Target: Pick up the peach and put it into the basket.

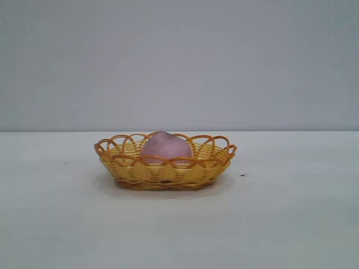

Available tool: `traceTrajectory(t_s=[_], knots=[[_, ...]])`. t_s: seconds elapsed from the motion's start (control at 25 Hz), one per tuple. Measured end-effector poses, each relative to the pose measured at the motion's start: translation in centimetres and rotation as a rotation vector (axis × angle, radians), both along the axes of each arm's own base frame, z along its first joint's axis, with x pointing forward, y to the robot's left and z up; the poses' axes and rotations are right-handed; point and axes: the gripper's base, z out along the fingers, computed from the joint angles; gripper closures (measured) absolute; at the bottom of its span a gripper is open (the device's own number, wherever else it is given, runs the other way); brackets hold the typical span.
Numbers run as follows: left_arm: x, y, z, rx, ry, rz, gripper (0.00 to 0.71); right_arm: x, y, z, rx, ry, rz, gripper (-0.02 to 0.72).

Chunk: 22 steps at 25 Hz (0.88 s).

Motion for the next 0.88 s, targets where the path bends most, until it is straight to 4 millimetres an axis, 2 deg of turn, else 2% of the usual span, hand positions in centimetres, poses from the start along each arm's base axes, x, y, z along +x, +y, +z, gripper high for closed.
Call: traceTrajectory(t_s=[0.16,0.36,0.88], knots=[[0.0,0.0,0.0,0.0,0.0,0.0,0.244,-2.7,-0.3,-1.5,0.015,-0.099,-0.019,0.195],[0.0,0.0,0.0,0.0,0.0,0.0,0.244,-4.6,-0.7,-1.8,0.034,-0.205,-0.063,0.195],[0.0,0.0,0.0,0.0,0.0,0.0,0.244,-4.1,-0.7,-2.3,0.042,-0.242,-0.073,0.195]])
